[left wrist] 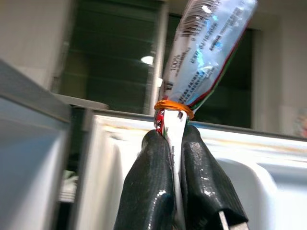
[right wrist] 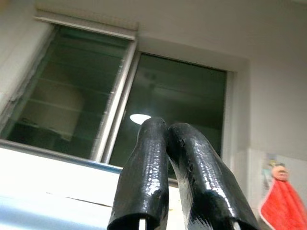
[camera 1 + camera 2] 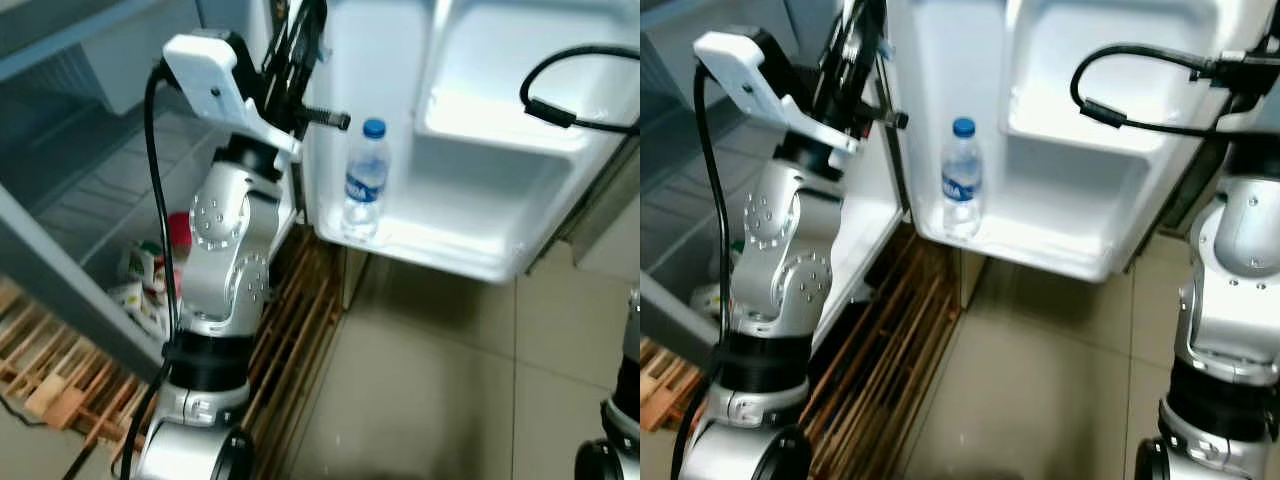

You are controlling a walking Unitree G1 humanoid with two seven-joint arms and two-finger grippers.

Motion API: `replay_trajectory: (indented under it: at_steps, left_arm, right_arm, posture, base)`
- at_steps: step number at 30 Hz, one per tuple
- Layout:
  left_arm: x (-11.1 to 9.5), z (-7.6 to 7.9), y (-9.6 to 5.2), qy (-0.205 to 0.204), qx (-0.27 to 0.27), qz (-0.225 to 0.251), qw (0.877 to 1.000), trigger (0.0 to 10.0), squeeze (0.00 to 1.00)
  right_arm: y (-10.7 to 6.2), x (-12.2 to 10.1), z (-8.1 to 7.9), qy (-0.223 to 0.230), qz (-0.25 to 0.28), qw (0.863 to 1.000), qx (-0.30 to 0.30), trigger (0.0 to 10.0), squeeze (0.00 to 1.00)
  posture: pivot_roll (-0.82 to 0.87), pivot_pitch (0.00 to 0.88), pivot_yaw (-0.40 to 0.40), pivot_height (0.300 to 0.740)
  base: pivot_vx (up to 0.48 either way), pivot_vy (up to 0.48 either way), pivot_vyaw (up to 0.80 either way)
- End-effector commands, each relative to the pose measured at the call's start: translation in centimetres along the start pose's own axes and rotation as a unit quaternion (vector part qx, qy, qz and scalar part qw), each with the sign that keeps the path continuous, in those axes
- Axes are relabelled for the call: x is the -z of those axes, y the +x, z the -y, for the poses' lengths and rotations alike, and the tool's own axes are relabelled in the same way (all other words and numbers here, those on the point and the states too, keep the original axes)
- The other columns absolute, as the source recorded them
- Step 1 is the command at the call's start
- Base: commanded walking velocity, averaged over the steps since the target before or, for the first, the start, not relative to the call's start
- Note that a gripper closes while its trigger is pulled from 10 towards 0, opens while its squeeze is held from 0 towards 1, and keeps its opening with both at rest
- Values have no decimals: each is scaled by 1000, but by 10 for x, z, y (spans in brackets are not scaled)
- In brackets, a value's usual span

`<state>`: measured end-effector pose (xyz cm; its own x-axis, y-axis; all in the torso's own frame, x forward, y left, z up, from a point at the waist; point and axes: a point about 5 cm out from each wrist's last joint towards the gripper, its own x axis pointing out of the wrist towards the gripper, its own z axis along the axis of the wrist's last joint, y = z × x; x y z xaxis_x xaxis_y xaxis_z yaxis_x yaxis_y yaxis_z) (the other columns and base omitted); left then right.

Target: Restocking fridge

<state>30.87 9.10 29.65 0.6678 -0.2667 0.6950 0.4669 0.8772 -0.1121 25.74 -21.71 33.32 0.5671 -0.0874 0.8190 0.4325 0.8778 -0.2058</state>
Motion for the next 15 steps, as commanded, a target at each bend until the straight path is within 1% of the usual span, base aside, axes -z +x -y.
replay_trajectory:
  at_steps: [1,7,11,12,14,15]
  left_arm:
    - [-2,8,4,-9,8,6,1000,10000,0]
    - [-3,7,4,-11,3,5,1000,10000,0]
    - [0,8,5,-10,17,-8,1000,10000,0]
    - [3,8,7,-11,31,-22,999,10000,0]
    - [11,9,10,-2,67,-53,996,10000,0]
    - [14,10,10,1,79,-62,995,10000,0]
  right_arm:
    - [0,-2,6,-10,2,1000,7,10000,200]
    - [-5,-1,1,1,-8,1000,1,10000,196]
    - [-9,1,-1,6,-18,1000,-1,10000,196]
    - [-13,5,-1,11,-33,999,0,10000,200]
    - [-23,18,2,33,-82,996,16,10000,196]
    - [-27,22,3,41,-99,994,22,10000,196]
  posture:
    - [-237,0,50,740]
    - [-237,0,49,740]
    - [-239,0,46,740]
    - [-239,0,46,740]
    - [-237,0,43,740]
    - [-238,0,45,740]
  base:
    - [0,0,0]
    - [0,0,0]
    - [0,0,0]
    - [0,0,0]
    - [0,0,0]
    - [0,0,0]
